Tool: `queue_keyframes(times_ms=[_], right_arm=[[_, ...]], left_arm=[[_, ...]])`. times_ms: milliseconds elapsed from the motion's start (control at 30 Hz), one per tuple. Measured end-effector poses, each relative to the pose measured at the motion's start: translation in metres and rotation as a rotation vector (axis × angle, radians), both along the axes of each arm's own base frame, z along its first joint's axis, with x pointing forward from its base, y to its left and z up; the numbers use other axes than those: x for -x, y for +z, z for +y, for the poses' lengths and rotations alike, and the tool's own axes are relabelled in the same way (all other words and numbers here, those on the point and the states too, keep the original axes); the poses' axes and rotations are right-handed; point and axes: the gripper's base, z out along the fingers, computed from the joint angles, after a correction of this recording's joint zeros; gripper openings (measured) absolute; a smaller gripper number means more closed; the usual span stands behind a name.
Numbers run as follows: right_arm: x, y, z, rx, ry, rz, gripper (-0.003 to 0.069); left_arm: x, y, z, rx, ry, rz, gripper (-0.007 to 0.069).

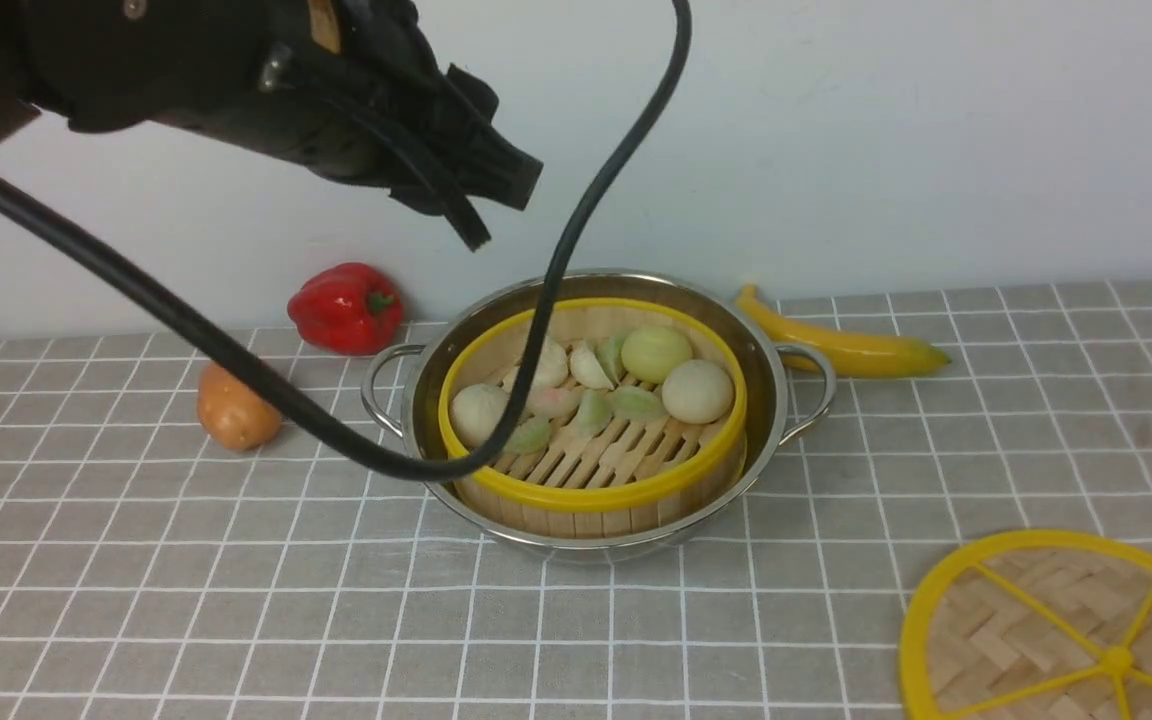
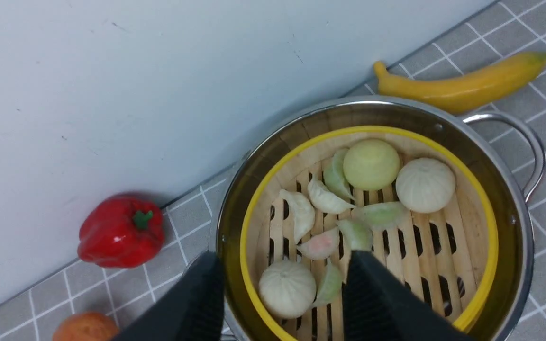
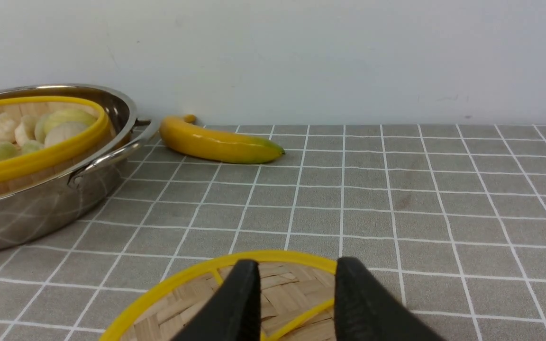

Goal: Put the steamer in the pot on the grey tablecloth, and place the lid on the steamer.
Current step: 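Move the gripper down to the bamboo steamer lid and grasp its center knob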

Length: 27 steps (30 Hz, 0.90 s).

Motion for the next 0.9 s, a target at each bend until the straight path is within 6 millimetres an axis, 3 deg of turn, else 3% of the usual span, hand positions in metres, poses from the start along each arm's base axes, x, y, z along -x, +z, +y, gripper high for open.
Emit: queue_keyframes(times_ms=[200,300,333,367,400,467,600,633,667,733,767,867,900], right_arm=[[0.0,0.0,0.0,0.0,0.0,0.0,0.0243],[0.0,0.0,0.0,0.0,0.0,0.0,0.0243],[0.0,0.0,0.0,0.0,0.0,0.0,0.0243],[0.0,0.0,0.0,0.0,0.0,0.0,0.0243],[0.0,0.0,0.0,0.0,0.0,0.0,0.0243],[0.0,0.0,0.0,0.0,0.0,0.0,0.0243],[0.0,0.0,0.0,0.0,0.0,0.0,0.0243],[0.0,0.0,0.0,0.0,0.0,0.0,0.0243],[0.0,0.0,0.0,0.0,0.0,0.0,0.0243],[0.0,0.0,0.0,0.0,0.0,0.0,0.0243],[0.0,0.0,0.0,0.0,0.0,0.0,0.0243],[0.0,0.0,0.0,0.0,0.0,0.0,0.0243],[0.0,0.0,0.0,0.0,0.0,0.0,0.0243]], left_arm=[[0.002,-0.001,0.008,-0.013,0.013,-0.006,0.0225],[0.021,0.005,0.033,0.022,0.042,-0.056,0.0195],[0.035,0.005,0.052,0.054,0.073,-0.09,0.0189],[0.037,0.006,0.055,0.061,0.077,-0.096,0.0189],[0.057,0.001,0.082,0.106,0.126,-0.16,0.0188],[0.077,-0.006,0.104,0.15,0.173,-0.237,0.0188],[0.133,-0.049,0.145,0.208,0.297,-0.394,0.0189],[0.135,-0.053,0.147,0.206,0.306,-0.391,0.0189],[0.162,-0.085,0.158,0.214,0.371,-0.432,0.019],[0.174,-0.102,0.162,0.214,0.405,-0.442,0.019],[0.189,-0.125,0.166,0.218,0.453,-0.442,0.0191],[0.212,-0.167,0.17,0.213,0.513,-0.445,0.0202],[0.213,-0.169,0.17,0.214,0.516,-0.446,0.0202]])
